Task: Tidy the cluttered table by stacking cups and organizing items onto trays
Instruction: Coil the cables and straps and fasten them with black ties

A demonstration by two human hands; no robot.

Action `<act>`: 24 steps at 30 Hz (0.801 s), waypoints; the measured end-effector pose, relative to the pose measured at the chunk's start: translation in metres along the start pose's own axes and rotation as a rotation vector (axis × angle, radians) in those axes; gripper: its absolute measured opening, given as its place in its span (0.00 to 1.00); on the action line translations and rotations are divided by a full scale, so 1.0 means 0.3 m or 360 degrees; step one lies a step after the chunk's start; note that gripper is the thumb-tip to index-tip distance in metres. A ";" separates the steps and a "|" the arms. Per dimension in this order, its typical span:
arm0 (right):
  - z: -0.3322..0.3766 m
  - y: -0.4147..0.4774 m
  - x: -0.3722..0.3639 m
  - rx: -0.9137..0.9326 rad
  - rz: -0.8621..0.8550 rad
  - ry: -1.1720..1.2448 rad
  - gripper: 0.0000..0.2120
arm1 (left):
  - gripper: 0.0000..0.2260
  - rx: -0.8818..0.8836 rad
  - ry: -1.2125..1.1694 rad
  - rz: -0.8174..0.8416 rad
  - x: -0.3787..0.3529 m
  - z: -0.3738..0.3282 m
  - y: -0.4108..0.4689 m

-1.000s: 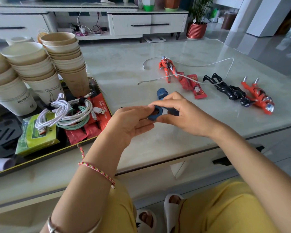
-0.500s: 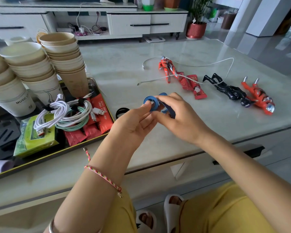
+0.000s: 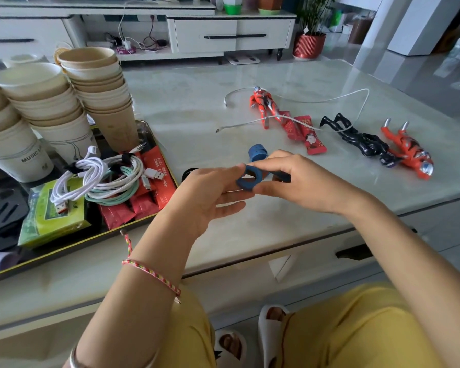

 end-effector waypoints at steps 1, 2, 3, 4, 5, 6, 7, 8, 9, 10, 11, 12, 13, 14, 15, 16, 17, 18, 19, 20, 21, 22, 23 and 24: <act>0.000 -0.003 -0.004 0.0000 0.0024 0.0005 0.13 | 0.08 -0.0015 0.0046 0.0004 0.000 0.000 0.001; -0.001 -0.004 -0.005 -0.0001 0.0035 -0.0001 0.14 | 0.08 -0.0026 0.0067 0.0015 0.000 0.000 0.001; -0.001 -0.004 -0.001 0.0002 0.0020 -0.0014 0.15 | 0.08 -0.0039 0.0059 0.0029 0.000 -0.001 0.000; -0.001 -0.004 0.009 0.0001 -0.0033 -0.0031 0.17 | 0.09 -0.0056 0.0017 0.0045 -0.003 -0.004 0.001; -0.001 -0.003 0.025 -0.0003 -0.0118 -0.0042 0.17 | 0.09 -0.0074 -0.0062 0.0060 -0.007 -0.007 0.002; -0.002 -0.002 0.043 -0.0011 -0.0223 -0.0051 0.17 | 0.09 -0.0081 -0.0173 0.0073 -0.012 -0.007 0.005; -0.002 -0.002 0.060 -0.0026 -0.0329 -0.0067 0.16 | 0.08 -0.0073 -0.0305 0.0084 -0.019 -0.004 0.007; -0.002 -0.002 0.072 -0.0049 -0.0430 -0.0094 0.15 | 0.08 -0.0056 -0.0441 0.0097 -0.027 -0.001 0.009; 0.003 -0.003 0.079 -0.0063 -0.0519 -0.0124 0.15 | 0.08 -0.0038 -0.0558 0.0111 -0.036 0.002 0.011; 0.010 -0.003 0.078 -0.0063 -0.0587 -0.0145 0.15 | 0.08 -0.0025 -0.0641 0.0124 -0.044 0.004 0.012; 0.020 -0.004 0.071 -0.0054 -0.0634 -0.0148 0.15 | 0.09 -0.0020 -0.0685 0.0133 -0.052 0.005 0.014; 0.029 -0.003 0.059 -0.0046 -0.0659 -0.0137 0.16 | 0.10 -0.0019 -0.0700 0.0136 -0.057 0.005 0.015; 0.037 -0.002 0.044 -0.0039 -0.0664 -0.0134 0.16 | 0.11 -0.0021 -0.0698 0.0133 -0.061 0.006 0.015; 0.041 -0.002 0.033 -0.0034 -0.0667 -0.0152 0.17 | 0.11 -0.0024 -0.0690 0.0125 -0.063 0.009 0.015; 0.040 -0.002 0.028 -0.0042 -0.0677 -0.0181 0.17 | 0.11 -0.0028 -0.0683 0.0120 -0.064 0.011 0.015; 0.033 -0.002 0.030 -0.0062 -0.0689 -0.0202 0.17 | 0.11 -0.0029 -0.0677 0.0124 -0.064 0.011 0.015; 0.026 0.000 0.035 -0.0085 -0.0686 -0.0206 0.17 | 0.10 -0.0025 -0.0662 0.0139 -0.063 0.010 0.014; 0.020 0.003 0.040 -0.0099 -0.0662 -0.0192 0.16 | 0.09 -0.0012 -0.0623 0.0166 -0.064 0.008 0.011; 0.019 0.007 0.043 -0.0097 -0.0615 -0.0157 0.15 | 0.08 0.0005 -0.0551 0.0193 -0.064 0.006 0.008; 0.020 0.011 0.044 -0.0079 -0.0540 -0.0116 0.14 | 0.08 0.0023 -0.0463 0.0208 -0.063 0.004 0.006; 0.022 0.015 0.041 -0.0056 -0.0442 -0.0091 0.14 | 0.08 0.0035 -0.0379 0.0202 -0.059 0.004 0.004; 0.021 0.017 0.037 -0.0042 -0.0337 -0.0083 0.15 | 0.08 0.0042 -0.0314 0.0178 -0.054 0.004 0.004; 0.015 0.017 0.032 -0.0041 -0.0250 -0.0077 0.15 | 0.08 0.0038 -0.0259 0.0141 -0.049 0.003 0.004; 0.009 0.014 0.029 -0.0046 -0.0191 -0.0066 0.16 | 0.08 0.0024 -0.0187 0.0093 -0.042 0.004 0.006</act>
Point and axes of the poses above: each hand's wrist, its own y-axis towards the middle knuckle, its own x-axis out of the back of the hand, z = x × y, the point moved 9 cm from there along y, towards the middle knuckle, and after that the axes turned 11 degrees about x, right-handed, at the moved point
